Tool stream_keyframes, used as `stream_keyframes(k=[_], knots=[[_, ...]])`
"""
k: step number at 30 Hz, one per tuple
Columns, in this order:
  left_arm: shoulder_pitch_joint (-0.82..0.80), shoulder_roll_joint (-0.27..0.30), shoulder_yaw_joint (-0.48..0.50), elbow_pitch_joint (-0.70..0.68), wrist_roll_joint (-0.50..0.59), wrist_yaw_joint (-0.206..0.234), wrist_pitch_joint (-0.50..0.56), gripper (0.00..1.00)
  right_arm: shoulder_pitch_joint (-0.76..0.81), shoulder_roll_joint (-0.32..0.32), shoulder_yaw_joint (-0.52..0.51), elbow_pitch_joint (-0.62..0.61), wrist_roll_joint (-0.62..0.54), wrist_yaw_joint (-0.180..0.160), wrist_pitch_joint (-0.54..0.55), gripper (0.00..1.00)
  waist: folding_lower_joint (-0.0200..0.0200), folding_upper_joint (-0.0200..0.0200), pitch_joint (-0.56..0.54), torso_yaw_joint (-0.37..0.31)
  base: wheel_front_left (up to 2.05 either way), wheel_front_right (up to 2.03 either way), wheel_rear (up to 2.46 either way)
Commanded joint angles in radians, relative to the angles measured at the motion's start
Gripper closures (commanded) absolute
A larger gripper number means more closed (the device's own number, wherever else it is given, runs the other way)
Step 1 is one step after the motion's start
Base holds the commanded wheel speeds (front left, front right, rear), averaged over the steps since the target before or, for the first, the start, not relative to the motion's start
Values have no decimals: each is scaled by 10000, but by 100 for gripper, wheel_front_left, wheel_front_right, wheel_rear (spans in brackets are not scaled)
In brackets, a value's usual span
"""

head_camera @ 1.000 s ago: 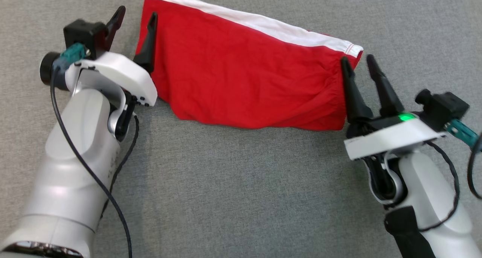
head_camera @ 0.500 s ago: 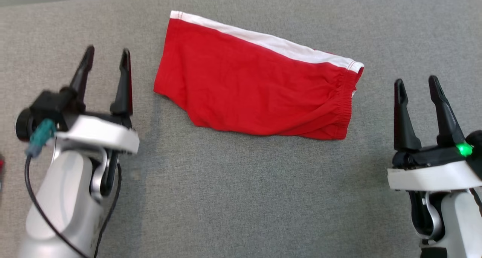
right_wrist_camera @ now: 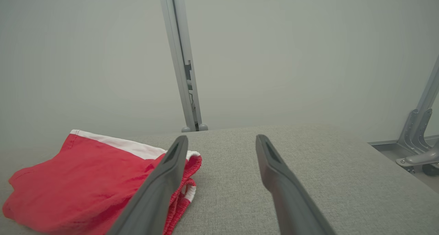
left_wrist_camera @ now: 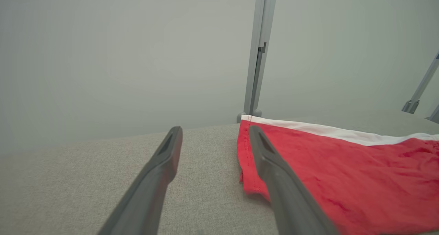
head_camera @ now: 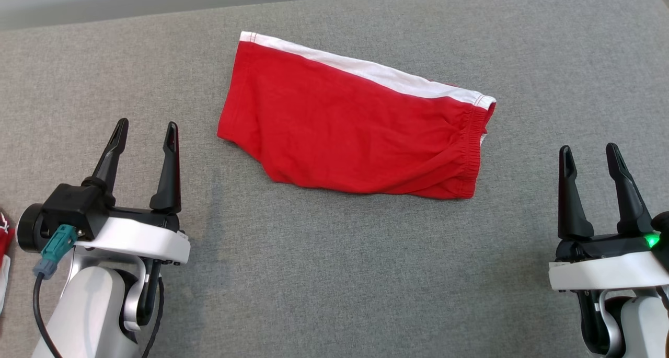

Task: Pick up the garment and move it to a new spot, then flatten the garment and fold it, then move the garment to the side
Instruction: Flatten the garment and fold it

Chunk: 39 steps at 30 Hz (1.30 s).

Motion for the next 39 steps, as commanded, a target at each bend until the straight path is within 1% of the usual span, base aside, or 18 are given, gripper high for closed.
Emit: stream_keyframes(k=[1, 10, 13, 17, 22, 26, 30, 33, 34, 39], knots=[[148, 41, 23, -57, -37, 79, 31, 0, 95, -3, -14, 38, 56, 7, 7, 0, 0, 0, 1, -8, 0, 0, 0], [-174, 164, -79, -320, -29, 91, 239, 0, -55, 5, 4, -1, 66, 7, 51, 0, 0, 0, 132, 28, 0, 0, 0], [-715, 161, -188, -344, -10, -86, 286, 0, -137, 5, 13, -55, 106, 7, 62, 0, 0, 0, 276, 89, 0, 0, 0], [-1749, 190, -462, 62, -8, -481, 608, 0, -306, 2, 115, -121, 153, 7, 119, 0, 0, 0, 518, 50, 0, 0, 0], [-2945, 53, -966, 1461, -289, -1172, 1629, 0, -490, 0, 327, 2, 243, 7, 159, 0, 0, 0, 804, -136, 0, 0, 0], [-3559, -153, -1291, 2977, -604, -1524, 2408, 0, -586, 1, 406, 140, 392, 7, 119, 0, 0, 0, 1028, -270, 0, 0, 0], [-3955, -322, -1396, 4341, -1043, -1719, 3089, 0, -657, -1, 527, 206, 539, 7, 68, 0, 0, 0, 1177, -410, 0, 0, 0], [-4128, -399, -1618, 5110, -1311, -1880, 3642, 0, -596, 0, 577, 257, 645, 7, 18, 0, 0, 0, 1227, -461, 0, 0, 0], [-4128, -399, -1618, 5110, -1311, -1880, 3642, 0, -596, 0, 577, 257, 645, 7, 18, 0, 0, 0, 1227, -461, 0, 0, 0], [-4240, -449, -2090, 5867, -1598, -1991, 4421, 0, -604, 0, 634, 404, 807, 7, -29, 0, 0, 0, 1228, -496, 0, 0, 0]])
